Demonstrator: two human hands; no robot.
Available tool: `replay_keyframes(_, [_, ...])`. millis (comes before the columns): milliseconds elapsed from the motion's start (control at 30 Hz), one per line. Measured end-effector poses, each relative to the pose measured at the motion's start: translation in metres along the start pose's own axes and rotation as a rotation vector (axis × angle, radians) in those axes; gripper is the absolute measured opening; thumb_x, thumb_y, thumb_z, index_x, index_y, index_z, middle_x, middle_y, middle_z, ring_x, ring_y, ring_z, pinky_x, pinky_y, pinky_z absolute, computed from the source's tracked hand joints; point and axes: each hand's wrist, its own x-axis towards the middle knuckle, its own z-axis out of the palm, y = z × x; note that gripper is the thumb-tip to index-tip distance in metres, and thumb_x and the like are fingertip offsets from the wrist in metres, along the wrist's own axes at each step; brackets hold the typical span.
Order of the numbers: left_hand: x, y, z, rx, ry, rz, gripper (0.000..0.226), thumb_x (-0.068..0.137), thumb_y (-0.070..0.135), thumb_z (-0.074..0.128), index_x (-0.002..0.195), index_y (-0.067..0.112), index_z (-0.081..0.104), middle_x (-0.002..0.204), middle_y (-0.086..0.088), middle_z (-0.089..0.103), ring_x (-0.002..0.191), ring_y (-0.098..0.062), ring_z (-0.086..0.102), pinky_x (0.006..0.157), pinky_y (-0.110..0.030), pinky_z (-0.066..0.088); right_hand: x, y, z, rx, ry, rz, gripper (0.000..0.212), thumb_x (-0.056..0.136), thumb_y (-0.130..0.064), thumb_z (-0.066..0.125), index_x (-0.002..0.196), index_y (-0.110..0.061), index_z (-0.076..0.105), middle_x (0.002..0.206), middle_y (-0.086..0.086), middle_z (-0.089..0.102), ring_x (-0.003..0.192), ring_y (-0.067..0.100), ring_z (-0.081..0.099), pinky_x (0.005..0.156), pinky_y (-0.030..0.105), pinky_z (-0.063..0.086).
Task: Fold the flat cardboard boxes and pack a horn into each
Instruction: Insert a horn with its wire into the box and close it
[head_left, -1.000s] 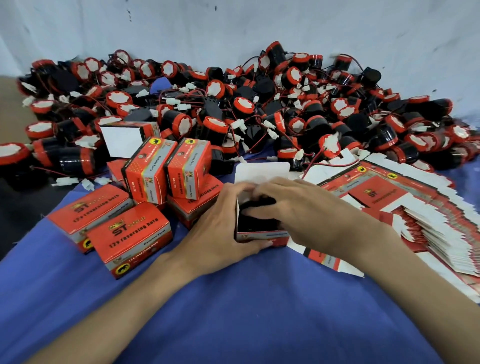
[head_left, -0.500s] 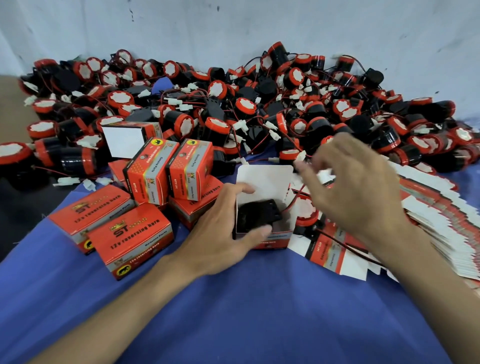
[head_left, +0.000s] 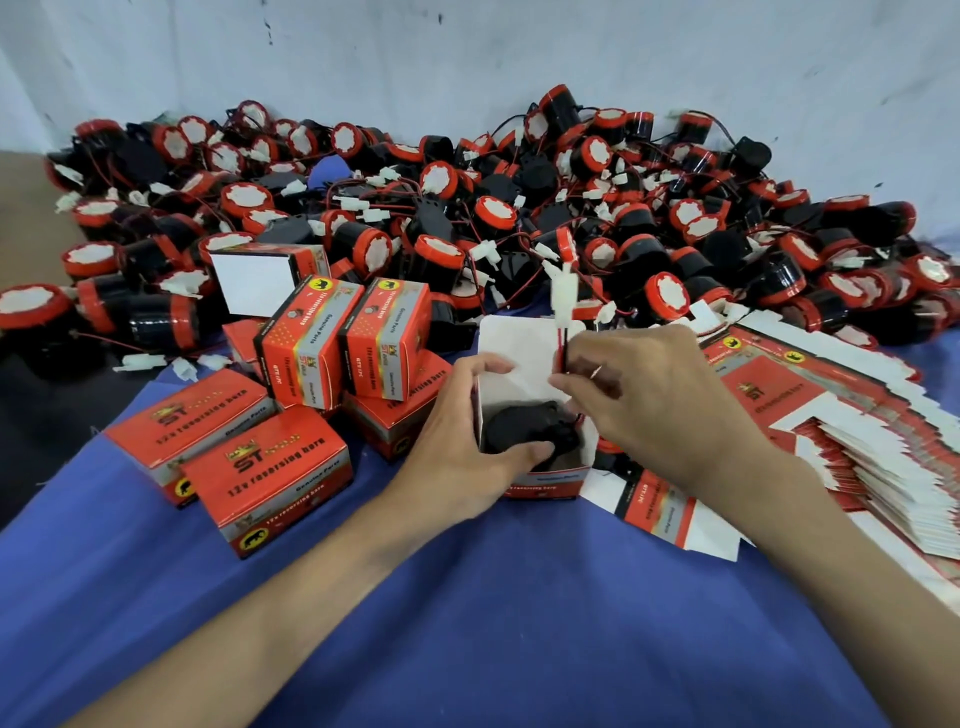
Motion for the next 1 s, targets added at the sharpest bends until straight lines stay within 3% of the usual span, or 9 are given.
replay_keyframes(100, [0.002,0.001,0.001,0.005,-0.015,-0.017,0.065,0.074,0.008,0.080,0.112,0.037,0.035,0.122,-0.002,0.052,0.112,-0.016,0.053,0.097,-0.035,0.046,0.002,-0.005,0.005,-0.191,-0.077,-0.060,0.023,0.098,-0.026,0.049,0.083,-0.011,0.058,0.062,0.002,0.054,0.058,0.028,0.053,0.053,0.036,0.040])
replay_keyframes(200, [0.003,-0.001,0.001,-0.011,-0.053,-0.024,0.061,0.075,0.012,0.080,0.110,0.034,0.035,0.114,0.005,0.058,0.107,-0.007,0.056,0.086,-0.015,0.047,0.004,-0.010,0.013,-0.372,-0.164,-0.119,0.029,0.102,-0.032,0.029,0.109,-0.020,0.054,0.092,-0.004,0.064,0.083,0.025,0.061,0.061,0.034,0.041])
replay_keyframes(267, [0.004,-0.002,0.001,-0.004,-0.072,-0.018,0.059,0.076,0.014,0.079,0.115,0.028,0.037,0.107,0.012,0.060,0.101,0.002,0.056,0.079,-0.005,0.045,0.009,-0.009,0.015,-0.365,-0.232,-0.167,0.034,0.101,-0.034,0.028,0.117,-0.021,0.054,0.102,-0.005,0.063,0.094,0.021,0.060,0.074,0.035,0.045])
replay_keyframes(433, [0.000,-0.010,0.003,-0.072,-0.014,0.061,0.069,0.070,0.019,0.082,0.125,0.025,0.040,0.114,0.007,0.061,0.111,-0.005,0.058,0.095,-0.031,0.049,0.017,0.002,0.017,-0.176,-0.389,-0.178,0.028,0.098,-0.037,0.042,0.111,-0.021,0.061,0.088,-0.009,0.048,0.090,0.010,0.043,0.080,0.037,0.041])
replay_keyframes(567, [-0.006,-0.015,0.004,-0.010,0.069,0.103,0.058,0.068,0.031,0.076,0.114,0.043,0.042,0.108,0.022,0.060,0.103,0.002,0.058,0.083,-0.018,0.048,0.007,0.001,0.020,-0.242,-0.442,-0.113,0.060,0.090,-0.061,0.019,0.112,-0.028,0.064,0.094,-0.010,0.044,0.093,0.004,0.029,0.089,0.035,0.034])
replay_keyframes(633, [-0.006,-0.014,0.003,0.046,0.057,0.119,0.059,0.066,0.034,0.076,0.108,0.052,0.039,0.104,0.024,0.058,0.098,0.004,0.057,0.075,-0.009,0.044,0.002,-0.003,0.021,-0.259,-0.422,-0.059,0.068,0.087,-0.066,0.012,0.112,-0.030,0.063,0.089,-0.009,0.042,0.095,0.008,0.034,0.086,0.033,0.033])
replay_keyframes(733, [-0.006,-0.014,0.003,0.094,0.007,0.129,0.065,0.063,0.037,0.074,0.110,0.053,0.033,0.106,0.019,0.055,0.098,0.001,0.055,0.075,-0.013,0.046,-0.003,-0.009,0.022,-0.284,-0.412,0.006,0.074,0.083,-0.068,0.007,0.113,-0.029,0.062,0.088,-0.007,0.039,0.106,0.014,0.037,0.087,0.032,0.031])
replay_keyframes(833, [-0.006,-0.013,0.003,0.098,-0.012,0.150,0.062,0.060,0.044,0.069,0.111,0.045,0.033,0.107,0.018,0.054,0.098,0.002,0.054,0.076,-0.015,0.046,-0.002,-0.014,0.023,-0.276,-0.397,-0.002,0.071,0.086,-0.064,0.012,0.114,-0.024,0.062,0.098,-0.004,0.041,0.108,0.014,0.035,0.094,0.032,0.032])
replay_keyframes(1000, [-0.004,-0.013,0.005,0.092,0.015,0.190,0.051,0.063,0.045,0.063,0.106,0.040,0.036,0.107,0.021,0.052,0.100,0.006,0.051,0.077,-0.008,0.041,-0.004,-0.018,0.026,-0.229,-0.405,-0.029,0.039,0.098,-0.044,0.027,0.123,-0.024,0.050,0.124,-0.007,0.053,0.117,0.015,0.047,0.098,0.039,0.027])
